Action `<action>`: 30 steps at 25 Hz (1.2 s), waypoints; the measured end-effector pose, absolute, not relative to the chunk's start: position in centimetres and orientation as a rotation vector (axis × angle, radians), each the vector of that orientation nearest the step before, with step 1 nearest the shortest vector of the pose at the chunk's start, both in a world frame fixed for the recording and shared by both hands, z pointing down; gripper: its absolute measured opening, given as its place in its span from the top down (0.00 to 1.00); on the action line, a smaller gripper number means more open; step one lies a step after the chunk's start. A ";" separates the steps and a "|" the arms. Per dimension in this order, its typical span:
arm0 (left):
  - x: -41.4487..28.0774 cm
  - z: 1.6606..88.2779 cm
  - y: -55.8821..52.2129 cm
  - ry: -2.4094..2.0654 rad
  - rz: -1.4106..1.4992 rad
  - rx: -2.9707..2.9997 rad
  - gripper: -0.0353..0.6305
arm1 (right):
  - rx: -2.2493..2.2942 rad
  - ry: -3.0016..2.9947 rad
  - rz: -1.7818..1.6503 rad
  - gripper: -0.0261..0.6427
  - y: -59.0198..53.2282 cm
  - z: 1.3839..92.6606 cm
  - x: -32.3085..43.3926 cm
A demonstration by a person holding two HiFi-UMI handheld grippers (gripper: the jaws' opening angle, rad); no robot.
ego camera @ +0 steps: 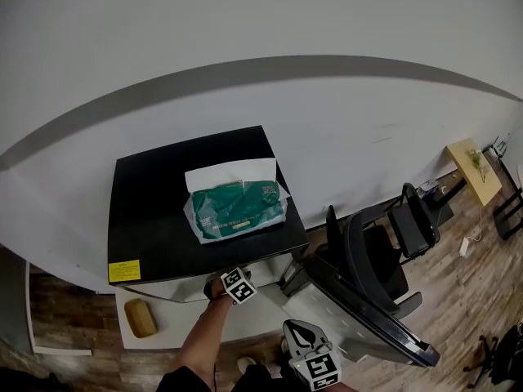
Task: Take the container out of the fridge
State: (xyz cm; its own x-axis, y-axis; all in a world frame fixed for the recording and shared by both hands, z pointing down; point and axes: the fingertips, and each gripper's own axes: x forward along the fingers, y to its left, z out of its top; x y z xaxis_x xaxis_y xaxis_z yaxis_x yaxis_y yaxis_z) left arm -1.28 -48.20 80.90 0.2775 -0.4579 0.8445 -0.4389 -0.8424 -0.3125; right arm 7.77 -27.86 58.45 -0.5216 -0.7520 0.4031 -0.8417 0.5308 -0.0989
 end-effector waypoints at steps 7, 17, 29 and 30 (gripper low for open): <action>-0.5 81.4 -49.0 0.857 -1.659 -2.545 0.80 | 1.355 -2.427 0.418 0.96 -27.3 58.8 8.1; -1.6 79.5 -47.1 0.877 -1.605 -2.591 0.90 | 1.372 -2.426 0.422 0.96 -26.1 58.1 8.1; -1.0 73.5 -40.1 0.894 -1.370 -2.751 0.90 | 1.366 -2.485 0.366 0.96 -24.0 56.3 6.3; -1.1 72.8 -39.4 0.908 -1.336 -2.782 0.90 | 1.371 -2.489 0.365 0.96 -23.9 56.3 6.3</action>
State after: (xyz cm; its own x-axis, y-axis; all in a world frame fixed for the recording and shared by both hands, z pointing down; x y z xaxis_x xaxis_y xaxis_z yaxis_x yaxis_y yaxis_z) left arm -1.06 -39.42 72.78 0.4965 -0.4560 0.7386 -0.5185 -0.8382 -0.1689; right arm 6.26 -23.88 56.29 -0.5129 -0.7808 0.3569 -0.8504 0.5190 -0.0866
